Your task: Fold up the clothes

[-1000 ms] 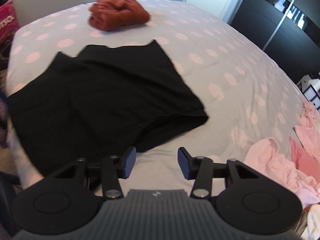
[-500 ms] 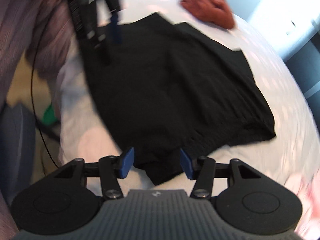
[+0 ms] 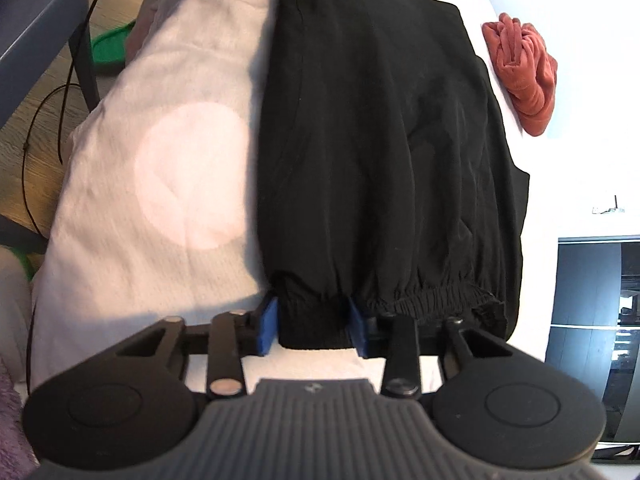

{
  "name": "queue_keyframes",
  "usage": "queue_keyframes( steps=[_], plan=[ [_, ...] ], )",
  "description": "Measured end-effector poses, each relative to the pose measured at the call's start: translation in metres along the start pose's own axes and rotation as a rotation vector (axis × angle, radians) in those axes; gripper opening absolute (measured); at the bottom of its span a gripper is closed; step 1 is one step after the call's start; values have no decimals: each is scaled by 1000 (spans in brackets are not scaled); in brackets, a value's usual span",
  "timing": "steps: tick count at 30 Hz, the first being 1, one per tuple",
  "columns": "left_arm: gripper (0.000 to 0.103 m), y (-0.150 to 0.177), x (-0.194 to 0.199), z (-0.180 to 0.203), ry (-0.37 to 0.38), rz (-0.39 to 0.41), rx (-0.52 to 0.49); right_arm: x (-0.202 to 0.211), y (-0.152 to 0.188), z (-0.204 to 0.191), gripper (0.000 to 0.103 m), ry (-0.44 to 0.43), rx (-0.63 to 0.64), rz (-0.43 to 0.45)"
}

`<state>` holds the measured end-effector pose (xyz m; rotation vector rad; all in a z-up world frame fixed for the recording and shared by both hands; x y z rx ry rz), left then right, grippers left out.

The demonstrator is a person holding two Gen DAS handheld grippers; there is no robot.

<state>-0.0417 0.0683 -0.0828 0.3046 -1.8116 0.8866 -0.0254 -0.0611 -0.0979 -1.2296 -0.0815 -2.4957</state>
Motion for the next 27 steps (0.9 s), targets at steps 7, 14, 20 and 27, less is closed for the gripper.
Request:
queue_keyframes(
  steps=[7,14,20,27],
  plan=[
    [54,19,0,17,-134,13,-129,26,1,40,15,-56,-265,51],
    [54,36,-5,9,-382,-25,-159,30,12,62,14,-155,-423,60],
    [25,37,-7,-10,-477,-53,-99,32,17,92,14,-204,-608,95],
    [0,19,42,-34,-417,32,46,43,12,78,13,-238,-568,82]
  ],
)
Point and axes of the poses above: each gripper's, at about its wrist camera, not at the fingertips, and x roughly against the way its jaws point, z to its right, y to its underside, the point moved 3 cm from there along -x, roughly the way its jaws point, and after that the axes turned 4 degrees about z, right-handed, at the moved point
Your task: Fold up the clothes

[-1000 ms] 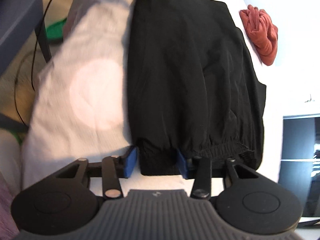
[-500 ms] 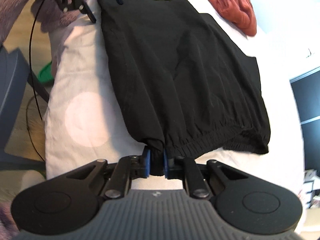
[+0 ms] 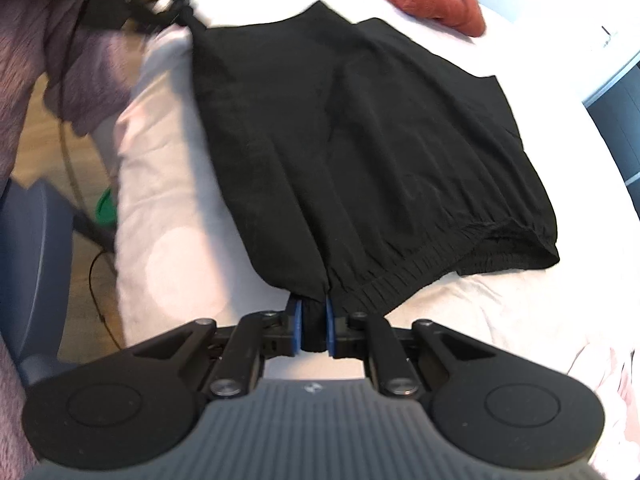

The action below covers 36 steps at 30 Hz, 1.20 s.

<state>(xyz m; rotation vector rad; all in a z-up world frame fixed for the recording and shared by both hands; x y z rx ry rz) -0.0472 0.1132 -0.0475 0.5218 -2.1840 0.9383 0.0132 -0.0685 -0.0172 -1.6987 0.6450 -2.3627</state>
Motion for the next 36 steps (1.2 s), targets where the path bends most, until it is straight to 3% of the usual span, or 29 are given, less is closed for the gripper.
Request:
queue_keyframes(
  steps=[3,12,16,19,27,32,36],
  plan=[
    [0,-6,18,-25,15,14,39,11,-4,-11,12,-43,15,2],
    [0,-7,69,-43,91,24,-46,40,-9,-50,12,-166,-28,-58],
    [0,-14,70,-54,75,39,-28,48,-10,-43,12,-143,-95,-23],
    [0,-29,68,-75,65,67,42,58,-13,-23,12,-120,-178,28],
    [0,-92,30,-130,70,118,127,80,-25,44,12,-40,-388,169],
    [0,-143,-22,-151,62,127,80,87,-26,94,13,32,-510,245],
    [0,-189,-74,-160,56,126,14,74,-18,140,13,61,-612,257]
  ],
)
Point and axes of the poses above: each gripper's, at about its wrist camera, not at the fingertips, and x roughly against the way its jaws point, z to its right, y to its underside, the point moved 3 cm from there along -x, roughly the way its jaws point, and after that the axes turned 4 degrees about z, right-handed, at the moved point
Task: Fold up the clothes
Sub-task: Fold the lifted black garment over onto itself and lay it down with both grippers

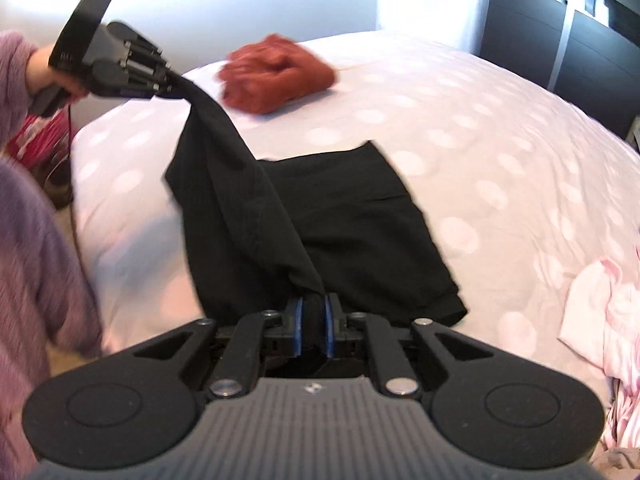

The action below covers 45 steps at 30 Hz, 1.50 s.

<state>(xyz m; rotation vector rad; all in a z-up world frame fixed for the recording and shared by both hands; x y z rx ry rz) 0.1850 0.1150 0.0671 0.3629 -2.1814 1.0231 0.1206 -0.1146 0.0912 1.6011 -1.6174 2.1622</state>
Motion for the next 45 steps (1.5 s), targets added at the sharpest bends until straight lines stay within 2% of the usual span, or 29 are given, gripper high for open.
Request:
queue_keyframes(
  steps=[6,9,13,17,20,23,24,25,28,32,36,39,45],
  plan=[
    [0,-55,-88,4,36,-12,-112,-34,-6,68,13,32,-159,-17],
    [1,-74,-134,12,69,-43,-128,-53,1,100,13,43,-244,-37],
    [6,-81,-191,24,105,-113,-131,-79,12,137,13,69,-332,-41],
    [9,-79,-225,27,114,-120,-86,-101,22,156,14,80,-357,-69],
    [14,-78,-242,25,108,-116,-46,-111,26,160,16,99,-369,-56],
    [34,-75,-250,22,79,-106,9,-123,30,168,26,122,-392,-47],
    [44,-75,-250,20,72,-103,28,-127,31,168,29,130,-397,-59],
    [46,-75,-247,18,63,-95,41,-127,32,170,32,139,-393,-63],
    [46,-74,-228,14,53,-67,59,-117,32,168,34,162,-383,-42],
    [46,-67,-187,16,81,-36,69,-96,33,163,35,194,-403,8],
    [46,-50,-141,26,125,-8,127,-83,40,148,32,228,-439,32],
    [46,-36,-104,47,176,12,181,-83,52,136,21,225,-466,-6],
    [44,-34,-48,122,308,43,187,-92,90,100,16,173,-463,-80]
  ],
)
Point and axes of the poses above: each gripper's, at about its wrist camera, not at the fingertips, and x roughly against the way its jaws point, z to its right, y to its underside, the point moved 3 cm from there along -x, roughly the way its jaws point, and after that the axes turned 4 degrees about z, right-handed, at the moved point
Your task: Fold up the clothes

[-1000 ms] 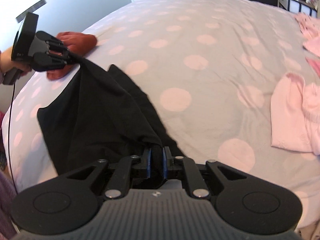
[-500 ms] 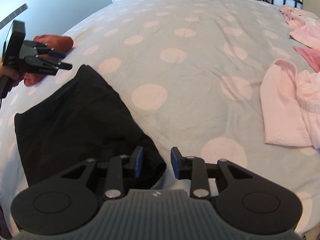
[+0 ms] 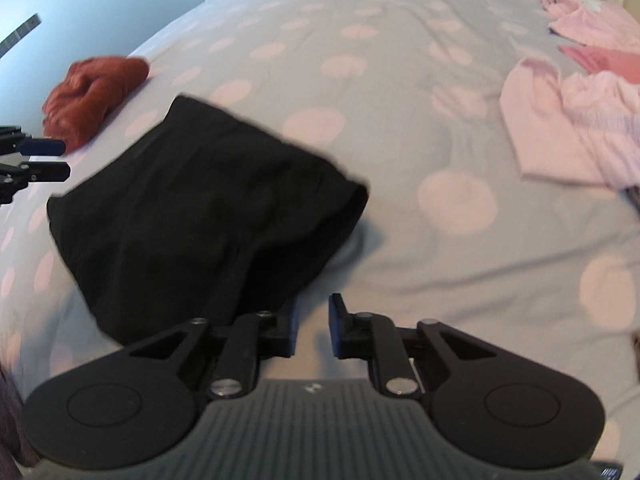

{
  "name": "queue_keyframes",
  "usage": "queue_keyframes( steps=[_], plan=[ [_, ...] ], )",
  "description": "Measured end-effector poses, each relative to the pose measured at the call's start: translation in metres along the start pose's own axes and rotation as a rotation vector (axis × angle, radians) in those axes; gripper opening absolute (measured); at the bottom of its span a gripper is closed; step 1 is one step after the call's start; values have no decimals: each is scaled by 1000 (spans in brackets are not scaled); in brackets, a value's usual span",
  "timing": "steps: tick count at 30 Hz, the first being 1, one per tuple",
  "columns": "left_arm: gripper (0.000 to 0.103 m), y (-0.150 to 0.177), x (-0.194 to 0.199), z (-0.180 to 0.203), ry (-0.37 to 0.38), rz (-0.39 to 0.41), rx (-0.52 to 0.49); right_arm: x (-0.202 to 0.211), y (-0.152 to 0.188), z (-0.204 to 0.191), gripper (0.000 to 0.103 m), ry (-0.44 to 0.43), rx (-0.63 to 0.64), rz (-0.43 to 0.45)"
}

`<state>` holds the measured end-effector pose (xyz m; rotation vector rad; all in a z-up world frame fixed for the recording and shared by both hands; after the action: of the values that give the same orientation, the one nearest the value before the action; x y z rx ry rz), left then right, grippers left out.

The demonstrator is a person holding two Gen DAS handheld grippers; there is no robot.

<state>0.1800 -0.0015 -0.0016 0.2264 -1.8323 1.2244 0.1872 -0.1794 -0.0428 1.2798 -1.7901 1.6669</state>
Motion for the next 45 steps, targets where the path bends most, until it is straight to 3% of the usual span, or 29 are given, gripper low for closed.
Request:
queue_keyframes(
  steps=[7,12,19,24,26,29,31,34,41,45],
  plan=[
    [28,-3,-18,69,62,29,25,-3,44,-27,16,-29,74,69],
    [24,6,-54,92,68,-34,28,-3,55,-44,16,-8,147,159],
    [23,37,-85,97,67,-158,91,-2,59,-43,19,-78,149,247],
    [23,35,-79,87,80,-155,163,-2,53,-44,19,-148,139,283],
    [24,27,-63,80,85,-128,205,-3,50,-43,19,-164,130,285],
    [43,13,-42,75,102,-97,233,-2,48,-43,19,-172,129,288],
    [46,3,-35,77,135,-78,244,-1,49,-43,19,-172,127,289],
    [49,-12,-39,86,166,-90,229,-1,49,-45,19,-168,133,287],
    [50,-33,-73,115,151,-178,98,7,51,-46,19,-176,137,309],
    [41,-30,-86,121,119,-231,59,8,52,-45,17,-200,136,306]
  ],
)
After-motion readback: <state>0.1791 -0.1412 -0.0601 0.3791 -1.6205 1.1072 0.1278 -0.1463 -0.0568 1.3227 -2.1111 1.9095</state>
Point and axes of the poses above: each gripper's, at about its wrist camera, not at the fingertips, and x roughly against the way its jaws point, z to its right, y to its underside, the point moved 3 cm from there along -x, roughly the way its jaws point, and after that the axes turned 4 degrees about z, right-handed, at the moved point
